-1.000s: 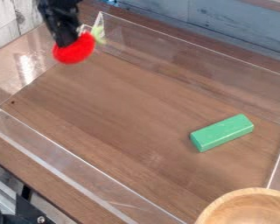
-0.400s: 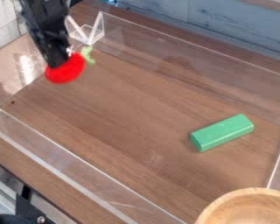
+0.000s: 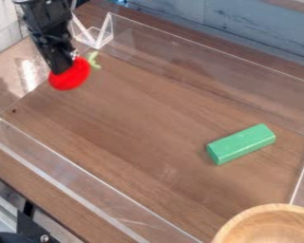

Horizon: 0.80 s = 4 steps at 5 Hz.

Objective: Move the red object to the left side of the table

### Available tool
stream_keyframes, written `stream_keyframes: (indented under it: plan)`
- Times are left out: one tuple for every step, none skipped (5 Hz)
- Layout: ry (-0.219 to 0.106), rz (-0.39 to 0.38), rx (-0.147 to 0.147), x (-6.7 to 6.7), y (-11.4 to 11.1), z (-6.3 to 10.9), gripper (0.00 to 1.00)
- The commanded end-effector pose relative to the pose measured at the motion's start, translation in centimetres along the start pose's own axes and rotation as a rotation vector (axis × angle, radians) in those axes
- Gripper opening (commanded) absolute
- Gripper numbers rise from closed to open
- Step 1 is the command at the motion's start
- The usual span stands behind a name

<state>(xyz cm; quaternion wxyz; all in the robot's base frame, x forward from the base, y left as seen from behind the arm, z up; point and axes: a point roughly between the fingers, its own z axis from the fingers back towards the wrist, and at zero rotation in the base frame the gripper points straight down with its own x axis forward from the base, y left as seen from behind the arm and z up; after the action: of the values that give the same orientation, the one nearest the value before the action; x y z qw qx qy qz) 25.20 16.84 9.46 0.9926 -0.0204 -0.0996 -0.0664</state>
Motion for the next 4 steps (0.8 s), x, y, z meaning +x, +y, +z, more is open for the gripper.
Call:
stream_keyframes:
  plan:
    - [-0.04, 0.006, 0.027, 1.0, 1.3, 1.0, 0.0]
    - [-0.042, 0.016, 0.013, 1.3, 2.1, 0.5, 0.0]
    - [-0.042, 0.028, -0.002, 1.5, 2.9, 0.1, 0.0]
    - [-0.042, 0.041, -0.025, 1.7, 3.4, -0.3, 0.0]
